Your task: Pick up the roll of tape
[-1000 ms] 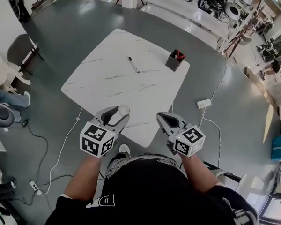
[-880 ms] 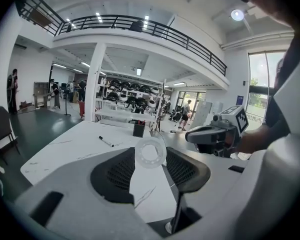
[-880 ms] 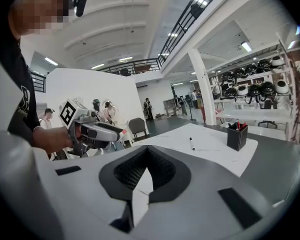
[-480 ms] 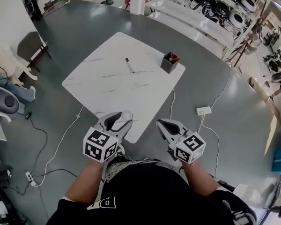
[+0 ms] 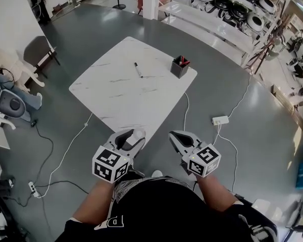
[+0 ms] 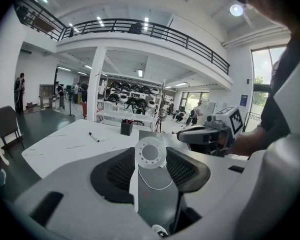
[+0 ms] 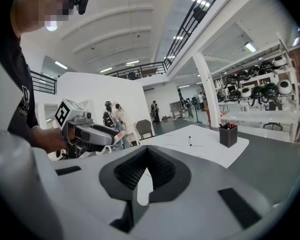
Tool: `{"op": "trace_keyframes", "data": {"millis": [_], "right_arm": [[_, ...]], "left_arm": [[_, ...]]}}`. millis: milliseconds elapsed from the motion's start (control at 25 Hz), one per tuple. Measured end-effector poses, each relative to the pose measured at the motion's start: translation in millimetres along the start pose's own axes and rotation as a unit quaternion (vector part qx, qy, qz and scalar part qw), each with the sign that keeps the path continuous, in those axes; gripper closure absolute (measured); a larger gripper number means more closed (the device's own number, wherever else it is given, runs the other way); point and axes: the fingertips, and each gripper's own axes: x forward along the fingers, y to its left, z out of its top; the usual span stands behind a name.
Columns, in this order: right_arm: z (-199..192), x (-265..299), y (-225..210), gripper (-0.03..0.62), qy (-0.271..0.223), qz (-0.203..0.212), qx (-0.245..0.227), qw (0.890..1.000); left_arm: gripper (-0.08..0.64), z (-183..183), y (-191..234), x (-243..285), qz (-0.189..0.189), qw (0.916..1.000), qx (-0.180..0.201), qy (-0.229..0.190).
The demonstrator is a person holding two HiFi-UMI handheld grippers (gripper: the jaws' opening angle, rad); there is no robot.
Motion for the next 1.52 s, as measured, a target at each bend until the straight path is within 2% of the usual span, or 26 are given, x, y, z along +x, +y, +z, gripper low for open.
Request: {"op": "trace_keyframes", "data": {"millis": [360,880,1200,1520], "right_arm": [[-8.3,-8.0,23.1,0.589,0.001,0.004,-0.010,1.000],[-6.3,9.0,66.3,0.589,-0.007,-0.038,0.002,0.999],[-17.6,14.0,82.9,0.589,-0.003,-0.065,0.014,0.998],[-21.3,16.1,91.8,0.589,-0.003,-0.079,0.017,0.997]], "left_arm": [[0.353,-6.3,-12.0,-22.3,0.001,0.9999,-0.004,-0.015],[0.351,-12.2,9.7,-58.8,-0.034,0.9993,0.015,-0.008],[0.353,-27.7,12.8,-73.3,-0.058,0.9982,0.016,-0.002],[0.353,-27.7,19.7,-78.1,-0.070,0.9971,0.030,0.005]]}}
